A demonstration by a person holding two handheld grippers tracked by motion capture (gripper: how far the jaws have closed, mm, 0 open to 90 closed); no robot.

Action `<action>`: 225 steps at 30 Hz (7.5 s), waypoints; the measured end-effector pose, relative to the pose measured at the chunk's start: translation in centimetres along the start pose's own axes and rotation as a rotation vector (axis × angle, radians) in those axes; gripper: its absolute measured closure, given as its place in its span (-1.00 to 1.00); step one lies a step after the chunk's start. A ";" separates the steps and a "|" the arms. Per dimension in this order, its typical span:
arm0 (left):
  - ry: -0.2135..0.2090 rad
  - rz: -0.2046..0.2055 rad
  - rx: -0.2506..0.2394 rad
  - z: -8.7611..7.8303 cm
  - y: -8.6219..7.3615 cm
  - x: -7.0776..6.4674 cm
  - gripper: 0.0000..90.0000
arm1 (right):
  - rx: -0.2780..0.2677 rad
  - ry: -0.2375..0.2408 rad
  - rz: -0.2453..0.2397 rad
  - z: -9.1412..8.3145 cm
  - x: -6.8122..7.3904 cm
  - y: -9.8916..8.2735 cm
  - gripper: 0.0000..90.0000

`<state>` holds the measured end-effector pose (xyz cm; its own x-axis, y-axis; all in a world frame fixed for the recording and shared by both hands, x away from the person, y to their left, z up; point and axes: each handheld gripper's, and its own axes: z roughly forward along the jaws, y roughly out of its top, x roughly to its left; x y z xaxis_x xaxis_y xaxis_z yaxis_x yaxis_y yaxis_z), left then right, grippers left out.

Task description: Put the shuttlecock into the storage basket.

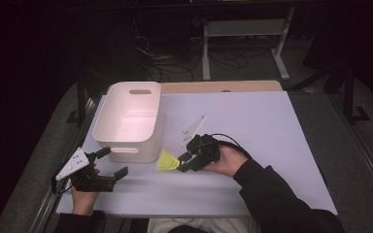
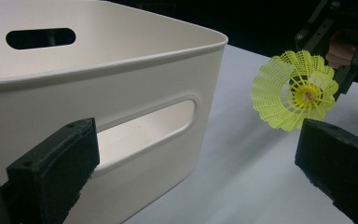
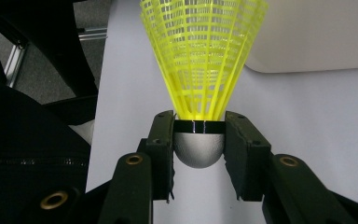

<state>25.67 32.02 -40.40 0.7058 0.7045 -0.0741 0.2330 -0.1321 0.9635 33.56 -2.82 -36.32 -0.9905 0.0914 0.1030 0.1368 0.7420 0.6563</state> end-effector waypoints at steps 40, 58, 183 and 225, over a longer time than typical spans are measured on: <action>0.001 0.004 0.001 0.0 0.0 0.0 -1.00 | -0.051 -0.070 -0.030 -4.9 -0.5 2.4 0.40; 0.001 0.003 0.000 0.0 0.0 0.0 -1.00 | -0.069 -0.101 -0.039 -6.9 -1.4 4.0 0.40; -0.007 0.001 -0.011 -0.2 0.0 0.2 -1.00 | -0.027 -0.030 -0.050 0.4 -7.3 14.4 0.40; -0.009 -0.002 -0.013 -0.3 0.0 0.2 -1.00 | -0.049 0.001 -0.019 2.9 -7.7 13.9 0.14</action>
<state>25.63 32.32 -40.35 0.7115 0.6983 -0.0782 0.2258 -0.1218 0.9665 43.03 8.71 -30.13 -0.9929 0.0769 0.0910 0.1186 0.7102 0.6939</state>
